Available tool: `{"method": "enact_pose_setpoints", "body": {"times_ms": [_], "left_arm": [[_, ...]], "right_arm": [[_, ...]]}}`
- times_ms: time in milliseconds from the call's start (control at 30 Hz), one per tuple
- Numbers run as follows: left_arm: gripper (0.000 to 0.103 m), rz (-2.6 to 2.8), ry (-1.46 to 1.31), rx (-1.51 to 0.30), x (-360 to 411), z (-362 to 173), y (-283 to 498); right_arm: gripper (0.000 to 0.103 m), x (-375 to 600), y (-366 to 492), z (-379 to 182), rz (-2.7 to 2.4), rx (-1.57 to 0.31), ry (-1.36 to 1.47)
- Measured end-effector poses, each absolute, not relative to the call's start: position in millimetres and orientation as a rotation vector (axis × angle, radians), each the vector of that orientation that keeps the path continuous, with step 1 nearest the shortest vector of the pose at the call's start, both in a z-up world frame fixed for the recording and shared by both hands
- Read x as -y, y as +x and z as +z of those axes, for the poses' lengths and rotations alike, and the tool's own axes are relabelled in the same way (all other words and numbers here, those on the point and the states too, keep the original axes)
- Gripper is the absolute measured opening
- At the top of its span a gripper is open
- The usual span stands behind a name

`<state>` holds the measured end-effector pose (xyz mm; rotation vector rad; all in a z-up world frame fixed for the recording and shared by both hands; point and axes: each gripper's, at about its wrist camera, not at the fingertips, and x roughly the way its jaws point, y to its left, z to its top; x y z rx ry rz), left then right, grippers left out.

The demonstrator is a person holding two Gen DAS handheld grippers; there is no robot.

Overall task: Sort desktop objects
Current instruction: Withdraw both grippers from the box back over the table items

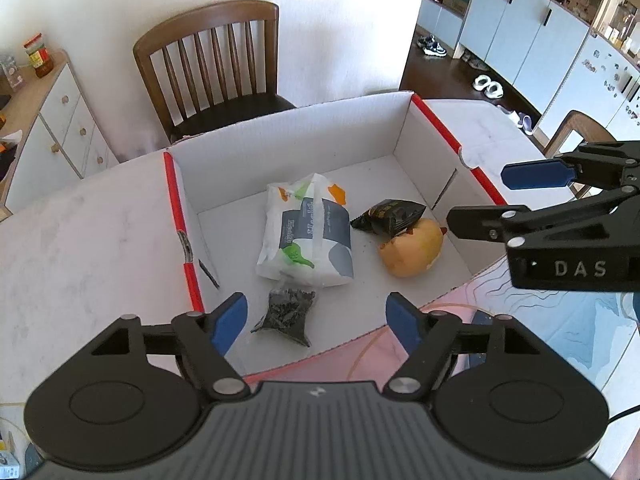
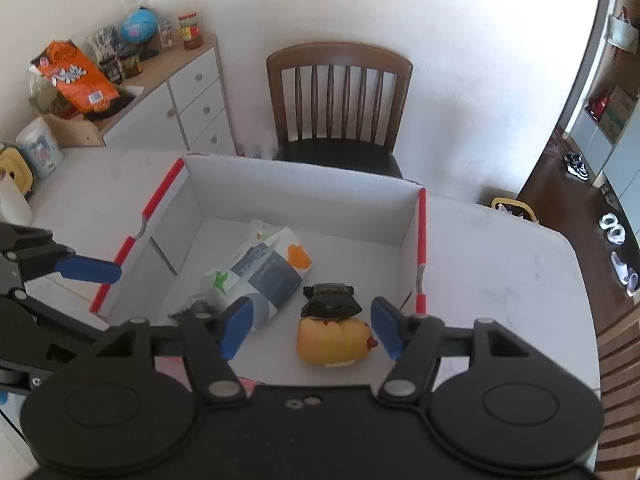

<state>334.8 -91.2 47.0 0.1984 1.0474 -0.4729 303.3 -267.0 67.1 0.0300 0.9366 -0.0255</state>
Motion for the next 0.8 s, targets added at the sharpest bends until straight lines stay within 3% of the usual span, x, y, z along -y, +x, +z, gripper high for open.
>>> {"method": "enact_pose_setpoints", "body": {"times_ms": [200, 467, 533, 800], "left_arm": [[0.089, -0.472, 0.199, -1.012, 85, 54, 322], [0.092, -0.483, 0.168, -0.966, 77, 66, 302], [0.102, -0.484, 0.162, -0.952, 74, 68, 296], [0.103, -0.499, 0.14, -0.898, 62, 76, 273]], "right_arm": [[0.076, 267, 287, 75, -0.039, -0.907, 0.046], [0.082, 265, 264, 85, -0.061, -0.862, 0.073], [0.083, 265, 257, 88, -0.067, -0.847, 0.081], [0.084, 257, 228, 96, -0.072, -0.793, 0.07]]}}
